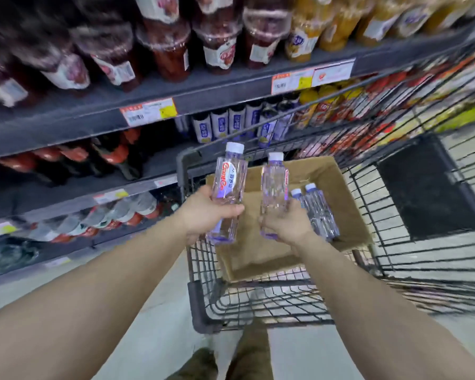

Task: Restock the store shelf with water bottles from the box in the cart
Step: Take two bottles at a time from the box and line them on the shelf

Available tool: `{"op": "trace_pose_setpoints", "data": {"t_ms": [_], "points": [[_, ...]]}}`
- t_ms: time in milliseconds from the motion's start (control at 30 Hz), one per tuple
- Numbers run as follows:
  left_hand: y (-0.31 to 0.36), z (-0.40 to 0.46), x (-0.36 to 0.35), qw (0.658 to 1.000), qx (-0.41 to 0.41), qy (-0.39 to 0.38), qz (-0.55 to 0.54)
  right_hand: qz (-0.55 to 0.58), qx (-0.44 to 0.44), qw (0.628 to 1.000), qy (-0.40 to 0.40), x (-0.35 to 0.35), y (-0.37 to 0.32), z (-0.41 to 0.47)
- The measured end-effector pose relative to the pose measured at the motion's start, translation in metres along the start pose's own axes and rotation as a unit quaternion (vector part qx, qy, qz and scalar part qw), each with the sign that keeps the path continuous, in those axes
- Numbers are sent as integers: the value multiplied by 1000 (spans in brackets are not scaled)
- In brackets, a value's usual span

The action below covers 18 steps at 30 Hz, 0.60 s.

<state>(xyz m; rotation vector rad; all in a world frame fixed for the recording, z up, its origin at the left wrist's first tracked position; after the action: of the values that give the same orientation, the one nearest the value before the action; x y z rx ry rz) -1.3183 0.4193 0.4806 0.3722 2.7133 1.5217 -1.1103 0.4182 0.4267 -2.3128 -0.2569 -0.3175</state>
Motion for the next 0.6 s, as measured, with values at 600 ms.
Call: {"op": "trace_pose_setpoints", "data": {"t_ms": [600], "points": [[141,-300,125,971,-184,120,-92,-59,255,929,-262,-90,-205,-344]]}}
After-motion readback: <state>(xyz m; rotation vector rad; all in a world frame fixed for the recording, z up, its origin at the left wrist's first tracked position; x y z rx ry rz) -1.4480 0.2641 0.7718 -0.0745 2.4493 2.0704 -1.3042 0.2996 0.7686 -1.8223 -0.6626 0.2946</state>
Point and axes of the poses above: each hand's wrist, its own z-axis towards the middle knuckle, its own x-axis out of the back of the hand, y = z × x, the point moved 9 cm from there along z, towards the middle knuckle, and after that the axes turned 7 degrees about -x, right-handed, at the moved point
